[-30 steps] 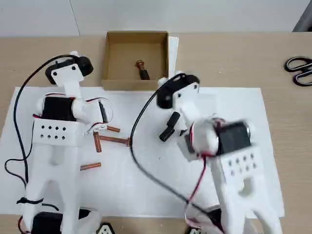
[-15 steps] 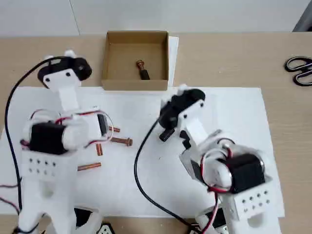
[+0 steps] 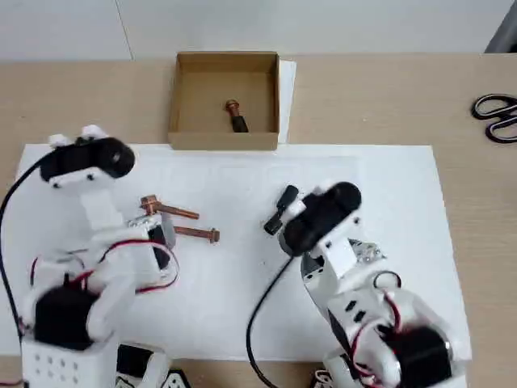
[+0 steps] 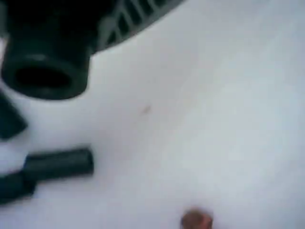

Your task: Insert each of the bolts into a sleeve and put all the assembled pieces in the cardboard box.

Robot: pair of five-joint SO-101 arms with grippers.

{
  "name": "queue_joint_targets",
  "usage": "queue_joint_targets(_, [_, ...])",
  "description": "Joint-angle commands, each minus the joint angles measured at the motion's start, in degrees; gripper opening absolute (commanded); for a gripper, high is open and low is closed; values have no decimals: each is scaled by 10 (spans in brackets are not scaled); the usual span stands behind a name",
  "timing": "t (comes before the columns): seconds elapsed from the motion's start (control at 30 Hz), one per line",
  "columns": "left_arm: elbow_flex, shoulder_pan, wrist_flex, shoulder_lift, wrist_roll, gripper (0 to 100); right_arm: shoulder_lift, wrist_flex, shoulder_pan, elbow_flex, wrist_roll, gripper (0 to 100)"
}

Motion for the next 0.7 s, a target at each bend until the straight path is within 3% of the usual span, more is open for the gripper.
queue_joint_targets(0.0, [37, 1, -44, -62, 4, 6, -79, -69, -9, 61, -7, 4])
queue_joint_targets(0.17, [101, 1, -82, -131, 4, 6, -163, -98, -54, 143, -16, 4])
queue_joint_targets(0.3, [141, 3, -133, -167, 4, 6, -200, -118, -94, 191, -68, 4])
queue_joint_targets(0.57, [196, 7, -241, -176, 3, 6, -233, -197, -162, 277, -110, 4])
queue_joint_targets(0.67, [212, 38, -274, -179, 4, 6, -235, -204, -181, 290, -113, 4])
